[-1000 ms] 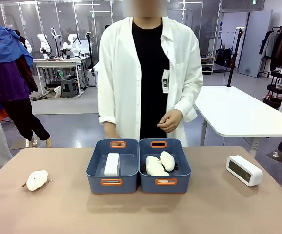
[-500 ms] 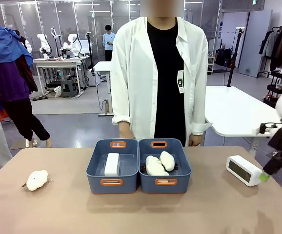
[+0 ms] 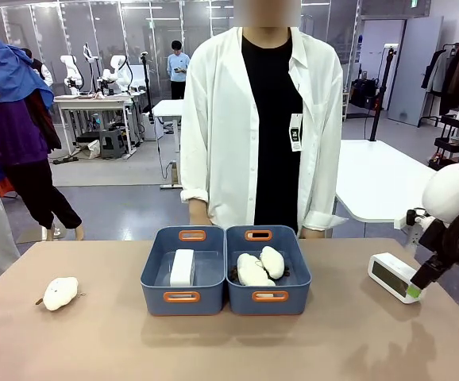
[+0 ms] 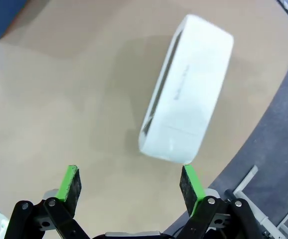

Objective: Sort the digital clocks into the basket.
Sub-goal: Pick up the Digital clock from the table and place it into the empty Plastic storage basket.

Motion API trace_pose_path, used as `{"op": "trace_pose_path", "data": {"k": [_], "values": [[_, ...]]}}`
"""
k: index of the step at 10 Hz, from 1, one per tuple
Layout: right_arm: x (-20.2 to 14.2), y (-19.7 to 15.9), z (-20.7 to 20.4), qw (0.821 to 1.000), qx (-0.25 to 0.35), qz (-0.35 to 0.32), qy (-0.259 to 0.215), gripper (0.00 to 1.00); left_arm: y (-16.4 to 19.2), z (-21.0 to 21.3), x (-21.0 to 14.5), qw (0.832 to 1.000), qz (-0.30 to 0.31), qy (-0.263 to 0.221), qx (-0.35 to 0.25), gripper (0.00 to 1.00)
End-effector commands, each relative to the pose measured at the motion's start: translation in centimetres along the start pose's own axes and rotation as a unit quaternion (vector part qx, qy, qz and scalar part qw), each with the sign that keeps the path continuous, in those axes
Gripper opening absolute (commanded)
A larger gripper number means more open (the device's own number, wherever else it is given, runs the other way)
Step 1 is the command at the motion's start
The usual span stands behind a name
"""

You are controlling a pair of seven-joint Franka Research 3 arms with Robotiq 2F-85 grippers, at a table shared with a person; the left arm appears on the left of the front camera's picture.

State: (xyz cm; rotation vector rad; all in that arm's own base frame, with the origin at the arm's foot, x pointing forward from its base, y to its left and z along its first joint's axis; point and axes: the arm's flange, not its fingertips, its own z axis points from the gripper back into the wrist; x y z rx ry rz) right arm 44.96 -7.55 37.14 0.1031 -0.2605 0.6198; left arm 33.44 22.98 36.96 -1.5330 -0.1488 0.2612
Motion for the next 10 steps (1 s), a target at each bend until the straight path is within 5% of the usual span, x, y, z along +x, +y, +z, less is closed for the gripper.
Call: {"op": "trace_pose_path", "data": {"k": [1,7,10], "values": [[2.0,-0.5,-0.5,0.999,-0.038,-0.018,0.006,1.00,-0.4,0.3,-0.6,1.000,-0.003,0.005,-0.001,1.00],[6.5,-2.7,-2.5,0.996,-0.029,-0.049,-0.075,1.00,-0.4,0.3,-0.6,1.000,-0.003,0.005,-0.001,1.00],[5.9,-3.5,-4.6,0.995,-0.016,-0.066,-0.070,1.00,-0.4,0.3,-0.6,1.000,-0.003,0.005,-0.001,1.00]]}}
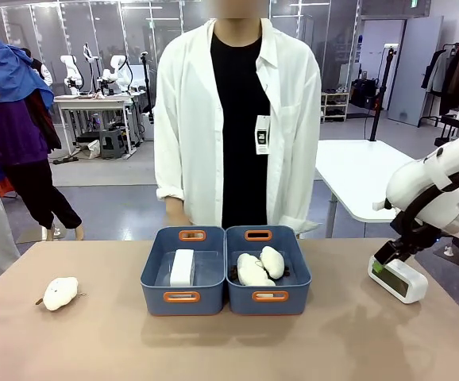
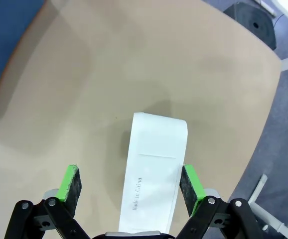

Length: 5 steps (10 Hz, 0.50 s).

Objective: Sort the digital clocks into the basket.
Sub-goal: Pick up the Digital clock from the table and place it into the empty Plastic storage basket.

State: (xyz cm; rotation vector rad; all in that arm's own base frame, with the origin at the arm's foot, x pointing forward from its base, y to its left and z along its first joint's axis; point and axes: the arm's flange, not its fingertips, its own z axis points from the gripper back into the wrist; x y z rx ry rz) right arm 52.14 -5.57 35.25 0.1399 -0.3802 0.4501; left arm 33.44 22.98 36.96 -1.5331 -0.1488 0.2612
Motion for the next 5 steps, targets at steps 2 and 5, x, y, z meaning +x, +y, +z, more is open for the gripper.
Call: {"op": "trace_pose_path", "data": {"k": [2,5], "values": [[-1.6,-1.3,-2.3,1.000,-0.025,0.006,0.014,1.00,-0.4,0.3,-0.6,1.000,-0.003,0.005,-0.001,1.00],[-3.4,-1.3,-4.2,0.999,-0.033,0.017,0.028,1.00,-0.4,0.3,-0.6,1.000,-0.003,0.005,-0.001,1.00]]}}
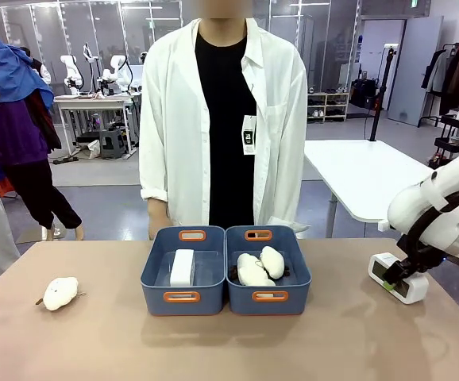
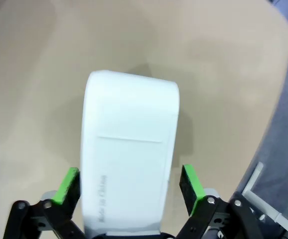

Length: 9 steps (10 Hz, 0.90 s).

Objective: Sort the digital clocks into the basket.
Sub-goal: Pick up the Digital clock from the table and place it into the empty Plastic storage basket.

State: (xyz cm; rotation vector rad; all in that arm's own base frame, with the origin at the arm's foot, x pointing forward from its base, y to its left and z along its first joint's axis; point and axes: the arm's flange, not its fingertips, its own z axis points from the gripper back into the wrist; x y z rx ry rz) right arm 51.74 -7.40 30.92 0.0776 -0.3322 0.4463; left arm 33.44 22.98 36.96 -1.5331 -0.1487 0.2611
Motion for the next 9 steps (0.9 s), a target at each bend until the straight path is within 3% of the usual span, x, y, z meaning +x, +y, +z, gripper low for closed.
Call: {"op": "trace_pose_path", "data": {"k": [1,2,3,4,5,8,9], "values": [[-0.5,0.5,-0.8,1.000,-0.009,0.016,-0.013,0.83,-0.4,0.3,-0.6,1.000,-0.003,0.005,-0.001,1.00],[-0.4,0.6,-0.7,1.000,-0.011,0.016,-0.015,0.43,-0.4,0.3,-0.6,1.000,-0.003,0.005,-0.001,1.00],[-0.5,0.8,-0.8,1.000,-0.015,0.022,-0.010,0.25,-0.4,0.3,-0.6,1.000,-0.003,0.005,-0.001,1.00],[-0.6,1.1,-0.8,1.000,-0.016,0.023,-0.006,0.37,-0.4,0.3,-0.6,1.000,-0.003,0.005,-0.001,1.00],[-0.7,1.4,-0.7,0.999,-0.020,0.027,-0.003,0.00,-0.4,0.3,-0.6,1.000,-0.003,0.005,-0.001,1.00],[0.0,2.1,1.8,1.000,0.010,0.009,0.015,0.00,-0.4,0.3,-0.6,1.000,-0.003,0.005,-0.001,1.00],[1.0,2.5,4.6,0.999,0.034,0.003,0.002,0.00,-0.4,0.3,-0.6,1.000,-0.003,0.005,-0.001,1.00]]}}
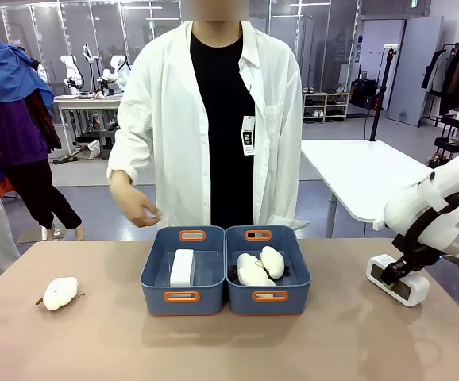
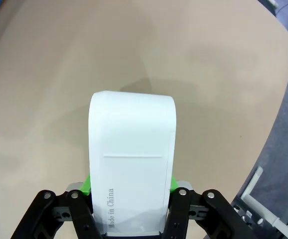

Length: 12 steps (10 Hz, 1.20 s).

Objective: Sort the digital clocks into the basket.
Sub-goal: Pick up the Digital clock from the table and place it into the empty Plastic storage basket.

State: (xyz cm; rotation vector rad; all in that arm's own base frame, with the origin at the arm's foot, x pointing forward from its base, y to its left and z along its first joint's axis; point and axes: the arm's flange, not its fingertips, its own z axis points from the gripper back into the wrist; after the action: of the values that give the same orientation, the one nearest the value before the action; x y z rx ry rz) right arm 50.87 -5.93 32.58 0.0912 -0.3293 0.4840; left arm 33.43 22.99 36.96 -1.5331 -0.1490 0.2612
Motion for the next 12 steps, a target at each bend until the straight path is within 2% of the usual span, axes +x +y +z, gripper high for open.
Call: {"op": "trace_pose_path", "data": {"k": [1,2,5,8,10,12], "values": [[1.4,1.4,6.5,0.998,0.051,-0.032,-0.002,0.00,-0.4,0.3,-0.6,1.000,-0.003,0.005,-0.001,1.00],[1.6,2.5,9.6,0.998,0.062,-0.029,0.005,0.00,-0.4,0.3,-0.6,1.000,-0.003,0.005,-0.001,1.00],[2.5,6.6,15.5,0.991,0.116,-0.039,-0.054,0.00,-0.4,0.3,-0.6,1.000,-0.003,0.005,-0.001,1.00],[3.7,9.5,18.0,0.986,0.138,-0.014,-0.092,0.00,-0.4,0.3,-0.6,1.000,-0.003,0.005,-0.001,1.00],[4.9,10.6,18.5,0.976,0.189,-0.027,-0.106,0.00,-0.4,0.3,-0.6,1.000,-0.003,0.005,-0.001,1.00],[9.5,15.8,18.1,0.966,0.217,0.011,-0.144,0.00,-0.4,0.3,-0.6,1.000,-0.003,0.005,-0.001,1.00]]}}
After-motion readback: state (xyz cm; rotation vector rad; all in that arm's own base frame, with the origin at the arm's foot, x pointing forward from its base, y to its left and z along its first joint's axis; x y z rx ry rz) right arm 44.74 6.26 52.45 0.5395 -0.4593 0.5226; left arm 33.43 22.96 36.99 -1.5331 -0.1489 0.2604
